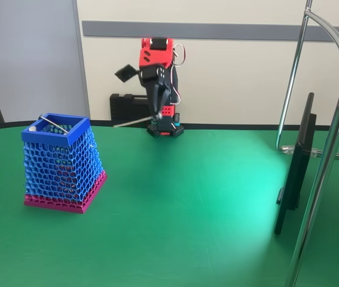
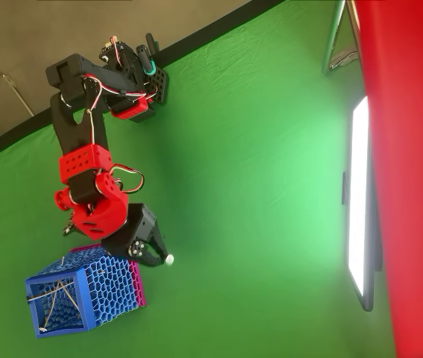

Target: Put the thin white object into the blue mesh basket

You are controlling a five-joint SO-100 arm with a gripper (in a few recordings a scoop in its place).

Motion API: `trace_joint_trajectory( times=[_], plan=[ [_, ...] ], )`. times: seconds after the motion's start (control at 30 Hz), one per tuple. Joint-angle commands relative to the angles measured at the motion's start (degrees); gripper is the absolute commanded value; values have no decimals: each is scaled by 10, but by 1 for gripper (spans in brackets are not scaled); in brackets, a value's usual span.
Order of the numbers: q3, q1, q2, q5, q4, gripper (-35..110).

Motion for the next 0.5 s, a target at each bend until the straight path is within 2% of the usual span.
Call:
trace_joint_trajectory(
  times=[0.0, 0.2, 0.47],
  plan=[
    [-32, 8, 32, -29, -54, 1],
    [-20, 30, 25, -65, -173, 1],
    [-62, 91, -29, -6, -238, 1]
  ],
)
